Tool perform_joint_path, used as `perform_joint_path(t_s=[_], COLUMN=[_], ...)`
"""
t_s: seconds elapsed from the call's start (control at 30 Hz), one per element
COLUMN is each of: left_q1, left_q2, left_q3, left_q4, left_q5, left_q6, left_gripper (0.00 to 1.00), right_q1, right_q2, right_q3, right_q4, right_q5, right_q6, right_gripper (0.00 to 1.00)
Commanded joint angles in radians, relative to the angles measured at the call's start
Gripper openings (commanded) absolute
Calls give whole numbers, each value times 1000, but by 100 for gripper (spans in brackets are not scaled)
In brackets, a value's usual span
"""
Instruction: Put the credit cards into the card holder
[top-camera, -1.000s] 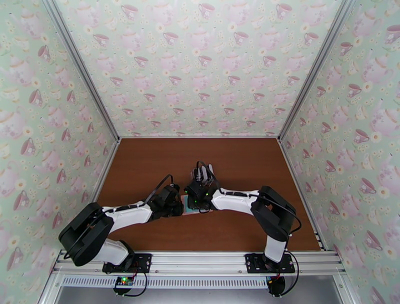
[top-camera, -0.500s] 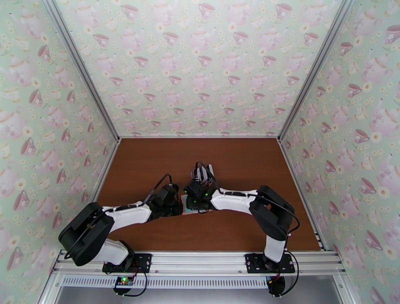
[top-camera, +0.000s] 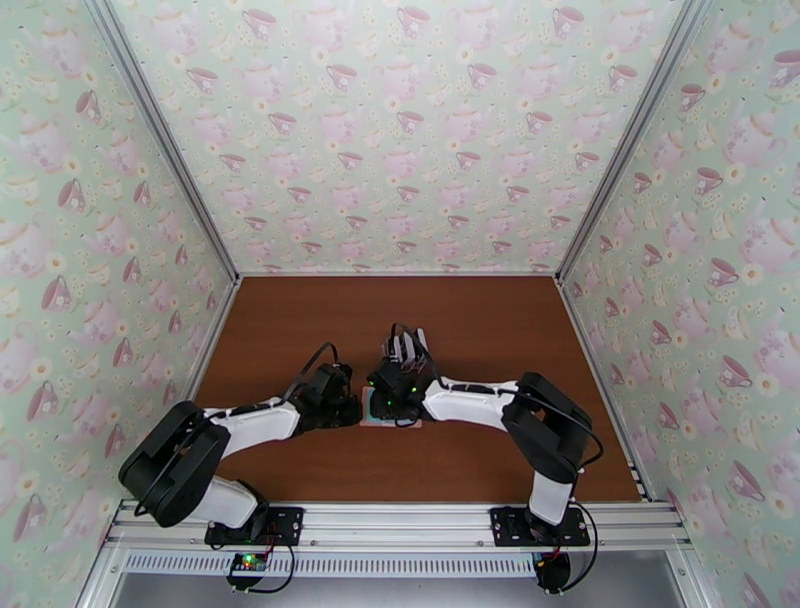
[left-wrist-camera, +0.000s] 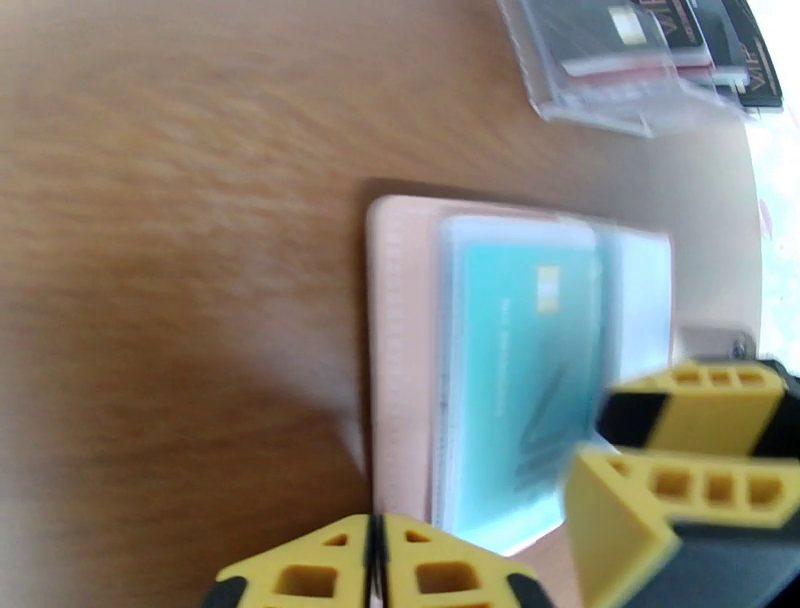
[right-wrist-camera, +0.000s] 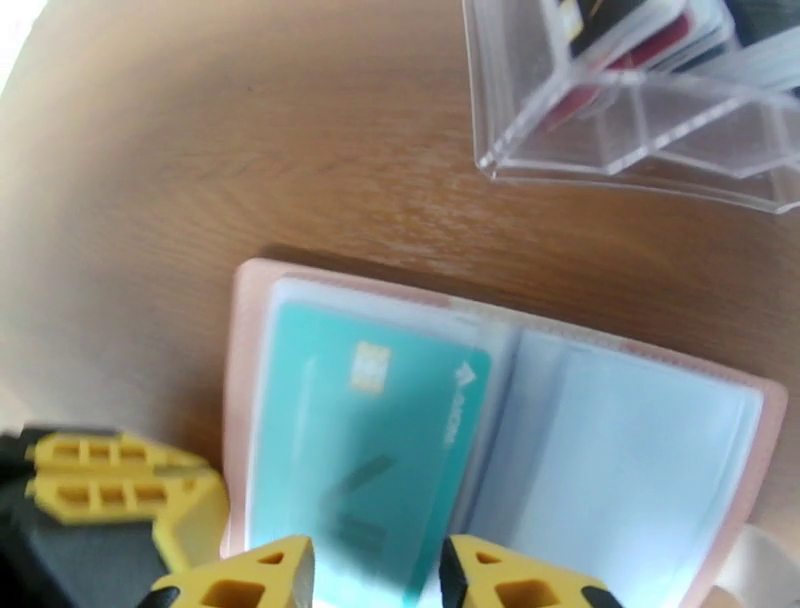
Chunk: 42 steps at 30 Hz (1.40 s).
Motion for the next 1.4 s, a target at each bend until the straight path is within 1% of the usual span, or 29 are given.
perform_joint_path(t_s=[0.0,0.1,0.27,0.4,0.5,0.6,0.67,0.77,0.93,1.37], left_q1=[27,31,25,3,-17,-45,-72,-108,-135,-154], left_q2=[-21,-50,-97,-133,-132,-116,-94,-69,-59,-23], left_q3=[33,53,56,52,50,40,38,37,20,-16], left_q4=[-80,-106,-105,-90,-61,-19,6,36,55,75], left_q5=[-45,-44,-13,4,19,24,23,14,0,-22], left_q6=[40,49,41,36,33,27,22,12,-4,-9], left_gripper=[20,27,29,32,36,42,44,45,45,46], right_q1=[-33,-63,-95,-116,-125,-130,-134,-140,-142,-146], right_q2=[-90,-126,-150,-143,-129,-115,-103,-83,-71,-43], right_q3=[-28,-51,-80,-99,-105,-107,-107,-105,-103,-95], right_q4=[1,-11,-15,1,15,27,37,48,54,60], right_q5=[8,10,10,-1,-8,-11,-17,-24,-25,-31], right_q6=[-17,-32,-53,-62,-64,-64,-62,-61,-59,-64], right_gripper=[43,44,44,44,44,44,44,44,42,40])
